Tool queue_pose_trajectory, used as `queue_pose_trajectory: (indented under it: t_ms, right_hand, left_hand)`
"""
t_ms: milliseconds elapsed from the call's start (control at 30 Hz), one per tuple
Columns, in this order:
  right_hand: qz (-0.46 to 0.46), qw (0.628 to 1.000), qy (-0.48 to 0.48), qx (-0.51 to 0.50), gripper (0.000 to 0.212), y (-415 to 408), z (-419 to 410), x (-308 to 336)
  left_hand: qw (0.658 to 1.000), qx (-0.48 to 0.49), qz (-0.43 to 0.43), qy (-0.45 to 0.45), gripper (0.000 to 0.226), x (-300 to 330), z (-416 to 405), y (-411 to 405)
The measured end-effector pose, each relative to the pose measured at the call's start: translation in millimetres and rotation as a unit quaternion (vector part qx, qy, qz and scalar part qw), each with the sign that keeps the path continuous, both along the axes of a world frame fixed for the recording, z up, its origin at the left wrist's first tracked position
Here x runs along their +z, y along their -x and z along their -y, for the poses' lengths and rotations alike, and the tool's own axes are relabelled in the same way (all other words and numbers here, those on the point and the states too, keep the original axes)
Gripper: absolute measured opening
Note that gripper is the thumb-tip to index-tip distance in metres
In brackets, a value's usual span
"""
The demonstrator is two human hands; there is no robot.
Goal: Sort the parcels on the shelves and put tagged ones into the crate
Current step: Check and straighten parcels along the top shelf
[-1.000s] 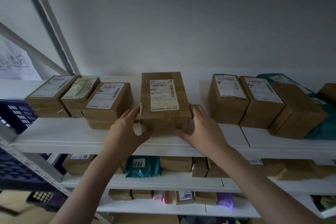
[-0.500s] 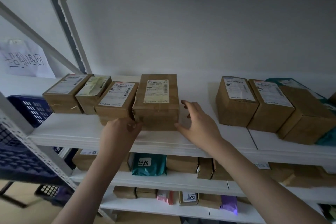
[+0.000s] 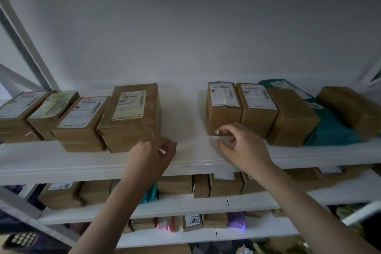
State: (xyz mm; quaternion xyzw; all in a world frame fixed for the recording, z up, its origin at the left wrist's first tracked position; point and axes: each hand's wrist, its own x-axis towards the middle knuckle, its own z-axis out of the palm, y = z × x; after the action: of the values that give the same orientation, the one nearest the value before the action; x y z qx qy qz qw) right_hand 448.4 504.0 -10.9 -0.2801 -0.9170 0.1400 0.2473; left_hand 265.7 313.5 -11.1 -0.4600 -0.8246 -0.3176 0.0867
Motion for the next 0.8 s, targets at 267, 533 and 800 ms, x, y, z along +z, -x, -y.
queue_pose_trajectory:
  t_ms: [267, 533, 800]
  right_hand:
    - [0.051, 0.997, 0.030, -0.043, 0.044, -37.7, -31.9, 6.4]
    - [0.060, 0.995, 0.045, -0.065, 0.043, -16.1, -52.2, 10.2]
    - [0.042, 0.995, 0.086, -0.030, 0.041, 13.7, -74.4, 14.4]
  left_hand:
    - [0.999, -0.035, 0.006, -0.012, 0.020, -8.5, -59.4, -31.7]
    - [1.000, -0.017, 0.005, -0.007, 0.027, -2.0, -100.9, -18.9]
    - [0.995, -0.072, 0.018, 0.073, 0.062, 6.7, -135.6, 7.9]
